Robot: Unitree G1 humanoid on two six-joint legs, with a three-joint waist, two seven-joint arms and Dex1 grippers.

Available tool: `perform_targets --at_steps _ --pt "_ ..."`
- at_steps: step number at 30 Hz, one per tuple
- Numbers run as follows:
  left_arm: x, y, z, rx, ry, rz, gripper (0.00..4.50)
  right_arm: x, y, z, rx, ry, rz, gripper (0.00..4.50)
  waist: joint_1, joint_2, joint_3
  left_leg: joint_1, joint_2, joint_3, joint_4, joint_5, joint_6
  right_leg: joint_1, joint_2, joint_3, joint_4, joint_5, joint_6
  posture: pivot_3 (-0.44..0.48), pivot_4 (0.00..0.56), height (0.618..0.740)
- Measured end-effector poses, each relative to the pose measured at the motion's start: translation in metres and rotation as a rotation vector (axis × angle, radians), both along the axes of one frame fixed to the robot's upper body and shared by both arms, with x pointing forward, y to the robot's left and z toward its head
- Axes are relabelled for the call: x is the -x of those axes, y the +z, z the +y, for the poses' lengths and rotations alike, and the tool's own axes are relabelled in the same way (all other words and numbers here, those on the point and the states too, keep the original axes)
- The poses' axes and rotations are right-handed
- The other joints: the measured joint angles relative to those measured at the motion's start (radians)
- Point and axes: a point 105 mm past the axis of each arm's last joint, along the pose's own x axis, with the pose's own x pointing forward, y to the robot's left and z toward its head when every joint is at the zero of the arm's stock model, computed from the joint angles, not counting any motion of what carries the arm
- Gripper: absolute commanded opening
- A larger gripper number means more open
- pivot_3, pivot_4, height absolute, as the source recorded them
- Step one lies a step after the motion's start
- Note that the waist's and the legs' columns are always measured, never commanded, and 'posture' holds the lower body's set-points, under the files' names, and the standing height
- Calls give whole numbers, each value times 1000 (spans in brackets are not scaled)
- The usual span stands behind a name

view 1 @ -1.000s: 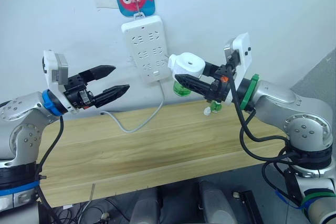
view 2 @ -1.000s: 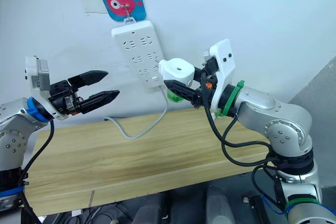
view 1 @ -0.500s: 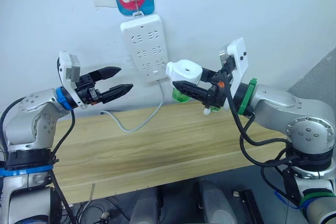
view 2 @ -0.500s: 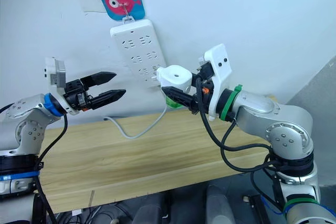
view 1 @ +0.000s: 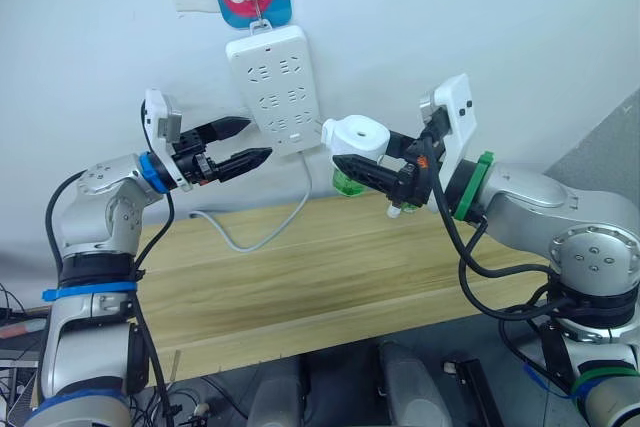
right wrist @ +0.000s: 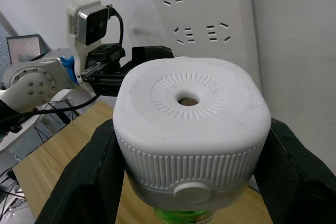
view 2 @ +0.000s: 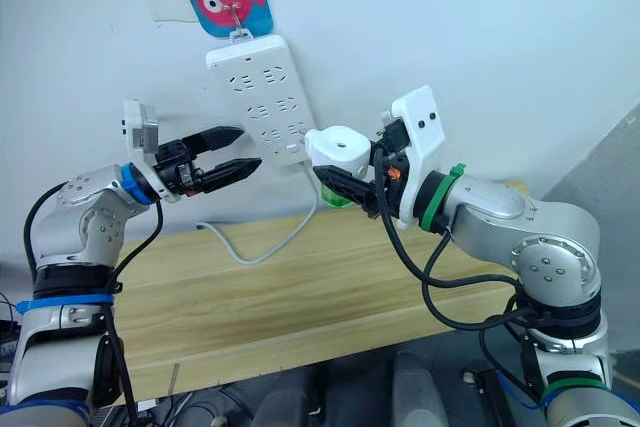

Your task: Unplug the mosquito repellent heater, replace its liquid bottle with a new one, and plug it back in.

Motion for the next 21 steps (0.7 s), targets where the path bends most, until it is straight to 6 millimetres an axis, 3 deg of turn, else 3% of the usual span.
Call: perform_targets --at_steps 16,19,21 --pt "-15 2 -21 48 -75 -13 4475 0 -3 -2 -2 -24 14 2954 -18 0 1 0 0 0 0 0 1 1 0 -1 -1 0 0 -320 304 734" --pt "-14 3 -24 63 -97 4 3893 0 -3 -3 -1 -28 16 2954 -22 0 2 0 0 0 0 -1 1 1 0 -1 -1 0 0 -318 305 734" --pt "-14 3 -25 69 -110 12 3276 0 -4 -3 0 -30 18 2954 -22 0 2 0 0 -1 0 -1 1 1 0 -1 -1 0 0 -318 305 734"
